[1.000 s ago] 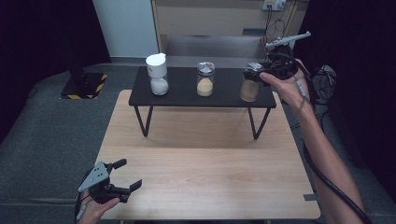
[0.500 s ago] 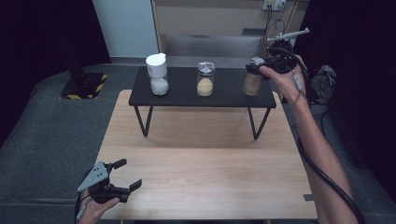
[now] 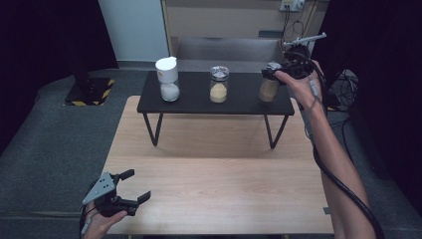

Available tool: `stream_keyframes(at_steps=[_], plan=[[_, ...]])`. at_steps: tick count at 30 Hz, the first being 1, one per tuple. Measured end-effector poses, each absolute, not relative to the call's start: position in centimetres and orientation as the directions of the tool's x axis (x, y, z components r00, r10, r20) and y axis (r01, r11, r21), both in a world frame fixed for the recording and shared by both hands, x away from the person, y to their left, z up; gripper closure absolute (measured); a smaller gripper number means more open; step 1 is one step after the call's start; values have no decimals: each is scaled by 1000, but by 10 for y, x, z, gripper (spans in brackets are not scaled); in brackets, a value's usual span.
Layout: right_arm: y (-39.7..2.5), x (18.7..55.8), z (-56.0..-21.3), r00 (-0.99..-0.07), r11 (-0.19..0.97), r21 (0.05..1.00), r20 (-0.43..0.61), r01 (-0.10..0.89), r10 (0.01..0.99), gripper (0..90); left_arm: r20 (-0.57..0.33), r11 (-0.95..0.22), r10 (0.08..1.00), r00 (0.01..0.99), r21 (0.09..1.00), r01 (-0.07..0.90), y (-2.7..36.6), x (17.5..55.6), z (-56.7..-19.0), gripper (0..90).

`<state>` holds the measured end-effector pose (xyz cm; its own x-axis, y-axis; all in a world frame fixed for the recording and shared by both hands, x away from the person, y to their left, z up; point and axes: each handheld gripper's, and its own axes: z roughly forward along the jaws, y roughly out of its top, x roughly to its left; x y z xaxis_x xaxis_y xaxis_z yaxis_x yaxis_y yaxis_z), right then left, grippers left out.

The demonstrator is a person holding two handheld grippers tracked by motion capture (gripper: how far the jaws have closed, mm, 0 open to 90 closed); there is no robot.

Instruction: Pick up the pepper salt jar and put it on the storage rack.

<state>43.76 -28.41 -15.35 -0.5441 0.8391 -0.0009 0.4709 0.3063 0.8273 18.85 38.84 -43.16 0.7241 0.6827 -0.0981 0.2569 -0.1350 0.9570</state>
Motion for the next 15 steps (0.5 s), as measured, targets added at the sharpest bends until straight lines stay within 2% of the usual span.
stream_keyframes(at_steps=[15], plan=[[-280, 448, -167, -546, 308, 818, 10, 487, 838, 350, -99, -134, 685, 721, 957, 258, 389, 188, -432, 1]])
